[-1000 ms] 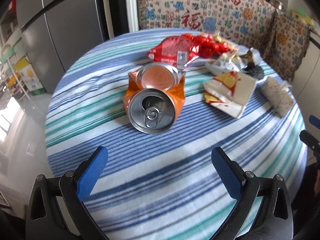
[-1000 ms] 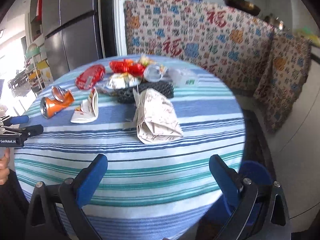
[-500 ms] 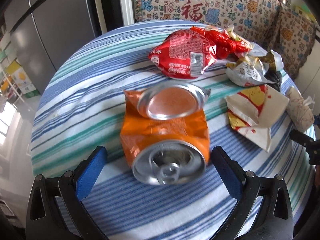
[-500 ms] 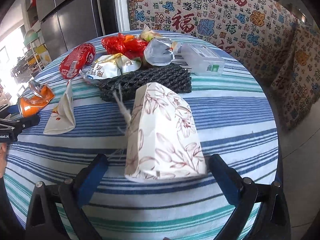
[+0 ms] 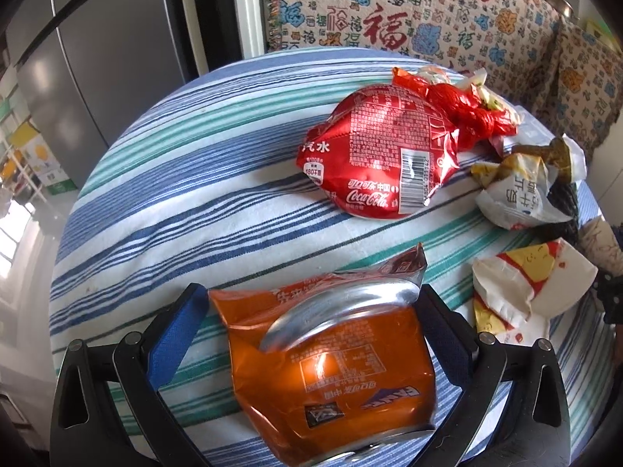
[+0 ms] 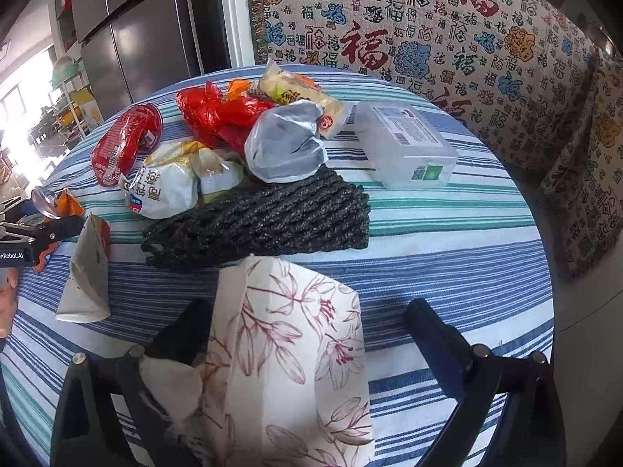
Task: Collect trash
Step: 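Grasp the crushed orange can with the left tool while the right tool grasps the floral paper bag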
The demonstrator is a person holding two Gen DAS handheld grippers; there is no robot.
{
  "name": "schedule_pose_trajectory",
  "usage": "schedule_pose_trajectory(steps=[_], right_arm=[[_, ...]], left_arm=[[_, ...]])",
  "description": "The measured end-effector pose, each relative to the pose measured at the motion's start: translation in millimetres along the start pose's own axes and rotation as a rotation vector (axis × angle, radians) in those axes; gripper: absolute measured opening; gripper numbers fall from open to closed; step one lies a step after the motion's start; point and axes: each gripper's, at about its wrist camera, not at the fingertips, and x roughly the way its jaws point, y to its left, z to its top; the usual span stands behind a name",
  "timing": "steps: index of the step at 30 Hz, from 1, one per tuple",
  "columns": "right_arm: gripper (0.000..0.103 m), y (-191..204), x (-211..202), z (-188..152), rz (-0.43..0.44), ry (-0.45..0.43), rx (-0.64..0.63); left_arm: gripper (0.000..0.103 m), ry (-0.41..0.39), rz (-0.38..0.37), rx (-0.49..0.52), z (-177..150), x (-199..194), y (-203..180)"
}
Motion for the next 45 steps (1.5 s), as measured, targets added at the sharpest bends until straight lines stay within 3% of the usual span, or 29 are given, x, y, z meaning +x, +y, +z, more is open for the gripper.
schedule_pose_trajectory(steps=[19,24,29,35,36,37,38,45], right_arm=[[0.103,-11,-17,-15,0.058,0.005,-0.081],[0.103,-10,-17,-12,0.051,0.042,-0.075],[0.101,-6,-19,-10,0.057,0.091,-0.075],[0.100,5,-31,-5,0.081,0.040,-0.078],[0.098,5,-31,-5,0.075,0.039,-0.081],[0.090,5,-30,-5,0.073,0.043,-0.083],[0.063,5,-28,-6,0.076,0.056,-0.083],[0.063,2,-35,-7,0.110,0.050,-0.072]], left_arm=[[0.103,0.002,0.016,-0.022,-20,-13,14],[0.103,0.000,-0.015,0.028,-25,-18,9],[0.103,-0.002,-0.008,0.016,-21,-15,8],[0.103,0.003,0.008,-0.005,-9,-6,-1],[0.102,0.001,0.012,-0.007,-8,-5,-1],[0.094,-0.008,0.010,-0.008,-9,-7,-1],[0.094,-0.018,0.016,-0.004,-9,-8,-2],[0.092,-0.059,0.053,-0.014,-9,-14,-2]])
